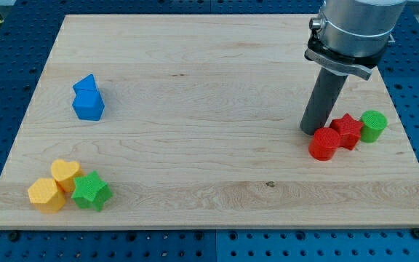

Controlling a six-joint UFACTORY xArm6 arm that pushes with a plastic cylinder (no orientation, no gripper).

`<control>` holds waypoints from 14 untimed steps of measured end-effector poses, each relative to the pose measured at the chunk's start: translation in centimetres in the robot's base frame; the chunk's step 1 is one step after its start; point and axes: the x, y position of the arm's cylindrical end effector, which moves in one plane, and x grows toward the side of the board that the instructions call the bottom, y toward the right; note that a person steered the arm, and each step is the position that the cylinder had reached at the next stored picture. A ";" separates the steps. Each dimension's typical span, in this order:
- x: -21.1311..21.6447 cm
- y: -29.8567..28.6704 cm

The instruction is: Move the red circle bottom left of the red star

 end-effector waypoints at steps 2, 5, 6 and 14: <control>1.0 -3.0; -0.4 -4.1; 0.7 -4.0; 10.7 6.2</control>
